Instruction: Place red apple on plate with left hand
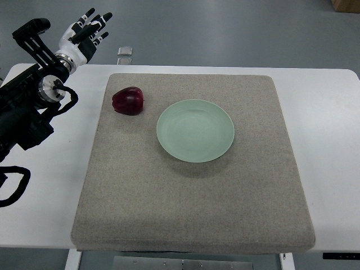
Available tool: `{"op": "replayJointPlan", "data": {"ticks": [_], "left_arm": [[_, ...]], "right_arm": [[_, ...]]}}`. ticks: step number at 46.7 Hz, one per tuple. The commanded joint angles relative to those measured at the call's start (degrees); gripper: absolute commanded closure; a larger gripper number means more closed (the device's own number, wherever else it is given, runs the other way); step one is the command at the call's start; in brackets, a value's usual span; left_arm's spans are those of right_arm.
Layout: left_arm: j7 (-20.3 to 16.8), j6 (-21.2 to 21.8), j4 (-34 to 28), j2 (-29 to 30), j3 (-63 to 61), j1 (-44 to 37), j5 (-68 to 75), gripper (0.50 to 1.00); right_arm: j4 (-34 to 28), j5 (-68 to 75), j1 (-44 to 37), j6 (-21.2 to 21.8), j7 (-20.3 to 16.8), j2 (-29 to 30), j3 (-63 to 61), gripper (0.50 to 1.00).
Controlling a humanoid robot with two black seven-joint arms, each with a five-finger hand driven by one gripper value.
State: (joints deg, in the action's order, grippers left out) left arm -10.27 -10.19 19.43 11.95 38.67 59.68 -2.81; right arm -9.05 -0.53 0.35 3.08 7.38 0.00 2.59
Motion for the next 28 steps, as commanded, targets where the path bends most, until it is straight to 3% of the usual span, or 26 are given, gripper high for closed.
{"op": "replayJointPlan", "data": {"ticks": [1, 7, 28], "left_arm": [[-0.02, 0.00, -0.09, 0.00, 0.00, 0.00, 0.00, 0.508], [-1.77, 0.09, -0.09, 0.00, 0.00, 0.00, 0.00, 0.508], [-1.77, 0.88, -0.18, 0.00, -0.09, -0.09, -0.09, 0.508]], "right_arm": [[0.00, 0.00, 0.00, 0.00, 0.00, 0.00, -0.04, 0.536], [0.00, 0.00, 0.00, 0.00, 0.00, 0.00, 0.04, 0.536], [0.00, 0.00, 0.00, 0.00, 0.00, 0.00, -0.04, 0.536]]}}
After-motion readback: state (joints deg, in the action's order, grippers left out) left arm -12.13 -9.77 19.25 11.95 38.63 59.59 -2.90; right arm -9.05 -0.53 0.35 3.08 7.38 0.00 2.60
